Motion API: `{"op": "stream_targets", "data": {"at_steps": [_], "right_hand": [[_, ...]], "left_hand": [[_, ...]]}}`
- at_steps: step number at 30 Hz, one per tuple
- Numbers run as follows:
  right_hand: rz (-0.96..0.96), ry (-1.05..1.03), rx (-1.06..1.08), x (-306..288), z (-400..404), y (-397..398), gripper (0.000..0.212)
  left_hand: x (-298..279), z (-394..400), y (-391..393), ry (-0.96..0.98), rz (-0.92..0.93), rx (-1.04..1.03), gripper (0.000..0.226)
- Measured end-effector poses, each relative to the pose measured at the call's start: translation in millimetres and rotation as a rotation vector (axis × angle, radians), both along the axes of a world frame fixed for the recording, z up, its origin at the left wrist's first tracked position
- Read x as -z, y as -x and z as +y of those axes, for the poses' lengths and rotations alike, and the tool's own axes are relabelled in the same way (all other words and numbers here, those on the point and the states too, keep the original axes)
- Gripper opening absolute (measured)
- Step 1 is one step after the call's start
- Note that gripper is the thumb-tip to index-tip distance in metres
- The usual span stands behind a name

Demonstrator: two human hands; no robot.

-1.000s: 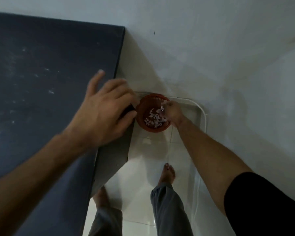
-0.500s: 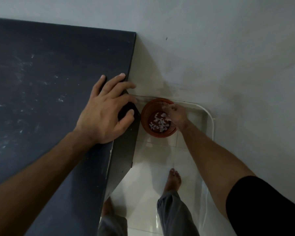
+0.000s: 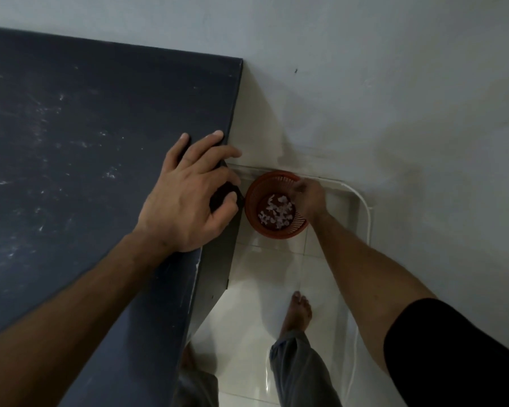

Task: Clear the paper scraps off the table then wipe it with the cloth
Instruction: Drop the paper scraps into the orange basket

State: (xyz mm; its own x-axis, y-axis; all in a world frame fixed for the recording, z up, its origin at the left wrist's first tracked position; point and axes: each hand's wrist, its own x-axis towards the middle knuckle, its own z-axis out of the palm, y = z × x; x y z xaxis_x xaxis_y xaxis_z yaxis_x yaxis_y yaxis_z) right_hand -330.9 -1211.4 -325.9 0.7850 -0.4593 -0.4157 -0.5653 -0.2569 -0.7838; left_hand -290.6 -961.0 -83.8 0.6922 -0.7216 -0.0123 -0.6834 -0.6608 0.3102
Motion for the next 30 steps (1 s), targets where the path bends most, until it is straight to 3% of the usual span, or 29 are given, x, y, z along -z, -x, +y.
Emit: {"op": "stream_targets", "data": {"at_steps": [2,4,8,10,14,21,26,28,30], "right_hand": [[0.049,-0.106,0.011,-1,-5,-2,0.016],[0.18,-0.411,0.075,-8,-7,-5,0.016],[0.107,-0.959,0.325,-10,-14,-5,0.049],[0.069,-1.057,0.297,-11,-15,-3,0.053],[0.032,-1.115,0.318,-12,-14,0,0.037],[0.09,-0.937,0.206,-5,-14,5,0.012],[0.256,-0.247,-0.2,-13,-8,4,0.018],[0.201,0.034,-0.321,-18,-6,7,0.018],[0.104,0.217,-0.282,-22,-5,15,0.017]], "left_hand": [[-1,0,1,-0.007,0.0,-0.004,0.033],[-1,0,1,-0.009,-0.003,-0.013,0.033],[1,0,1,-0.001,-0.007,-0.014,0.034],[2,0,0,-0.003,-0.011,-0.012,0.034],[2,1,0,-0.006,-0.014,-0.01,0.034],[3,1,1,-0.006,-0.011,-0.009,0.033],[4,2,0,-0.005,-0.011,-0.007,0.033],[3,3,-1,0.003,-0.013,-0.004,0.032],[3,3,-1,0.007,-0.013,0.0,0.031]]}}
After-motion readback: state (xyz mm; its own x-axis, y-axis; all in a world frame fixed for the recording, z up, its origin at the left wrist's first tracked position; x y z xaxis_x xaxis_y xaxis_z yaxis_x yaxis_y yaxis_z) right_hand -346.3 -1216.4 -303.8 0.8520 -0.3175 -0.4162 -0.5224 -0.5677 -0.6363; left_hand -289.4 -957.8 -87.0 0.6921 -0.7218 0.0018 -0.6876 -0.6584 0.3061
